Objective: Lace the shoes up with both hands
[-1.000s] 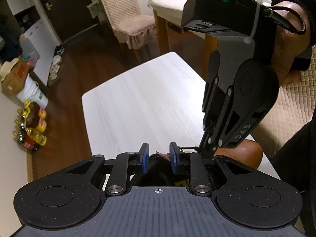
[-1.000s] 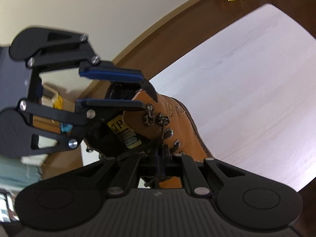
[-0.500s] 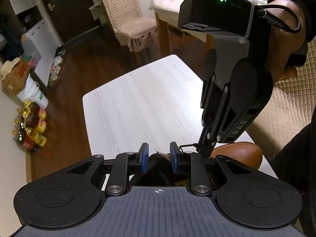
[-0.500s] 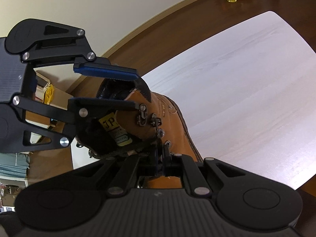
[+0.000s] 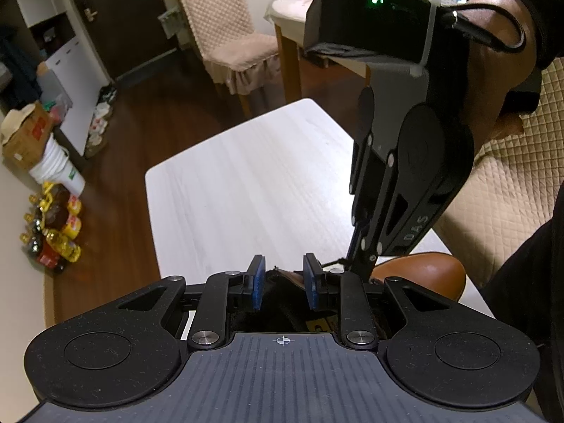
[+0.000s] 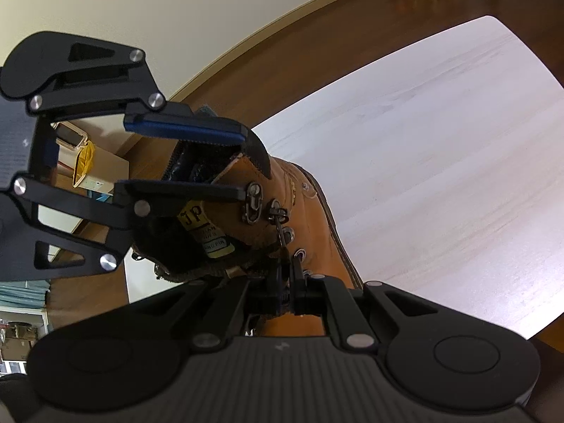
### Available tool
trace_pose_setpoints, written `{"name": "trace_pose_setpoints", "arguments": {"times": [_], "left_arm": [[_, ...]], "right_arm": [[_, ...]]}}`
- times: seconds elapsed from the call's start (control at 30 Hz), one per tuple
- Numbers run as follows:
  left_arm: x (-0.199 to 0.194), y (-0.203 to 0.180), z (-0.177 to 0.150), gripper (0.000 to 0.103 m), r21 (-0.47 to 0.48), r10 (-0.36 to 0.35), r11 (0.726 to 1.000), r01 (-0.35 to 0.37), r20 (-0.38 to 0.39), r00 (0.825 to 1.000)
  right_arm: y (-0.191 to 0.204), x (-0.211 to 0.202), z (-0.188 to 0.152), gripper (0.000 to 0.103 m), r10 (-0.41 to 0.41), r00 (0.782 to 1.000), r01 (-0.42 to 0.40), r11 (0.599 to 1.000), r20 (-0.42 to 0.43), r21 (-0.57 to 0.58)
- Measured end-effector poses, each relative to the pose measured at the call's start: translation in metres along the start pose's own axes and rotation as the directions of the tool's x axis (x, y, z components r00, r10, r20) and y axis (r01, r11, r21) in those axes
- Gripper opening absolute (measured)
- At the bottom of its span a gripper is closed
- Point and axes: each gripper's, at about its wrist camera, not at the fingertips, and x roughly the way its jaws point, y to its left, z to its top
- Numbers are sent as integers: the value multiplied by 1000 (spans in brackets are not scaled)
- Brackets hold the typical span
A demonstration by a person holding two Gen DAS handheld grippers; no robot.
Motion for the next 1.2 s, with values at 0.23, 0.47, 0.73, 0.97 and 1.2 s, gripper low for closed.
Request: {"name": "trace_pose_setpoints", "arguments": {"times": [0.23,0.47,0.73,0.97,1.2], "left_arm": [[1,-1,-2,26,0,4,1000,-4,6,1000],[2,-3,-5,26,-1,3,1000,-3,3,1000],[-3,-1,-2,28,11,0,1000,0,-1,1000],[-1,15,9,28,53,7,999,-5,-27,1000],[7,20,16,28,76,15,997,-12,-42,999]], "right_arm": [[7,-8,3,5,47,999,-47,998,25,29],[12,-5,3,5,71,997,-72,996,36,48],[3,-6,2,10,93,994,-96,994,50,60],[3,-5,-2,10,120,990,-125,990,71,68],[23,-9,-19,11,197,974,-211,968,112,135]]}}
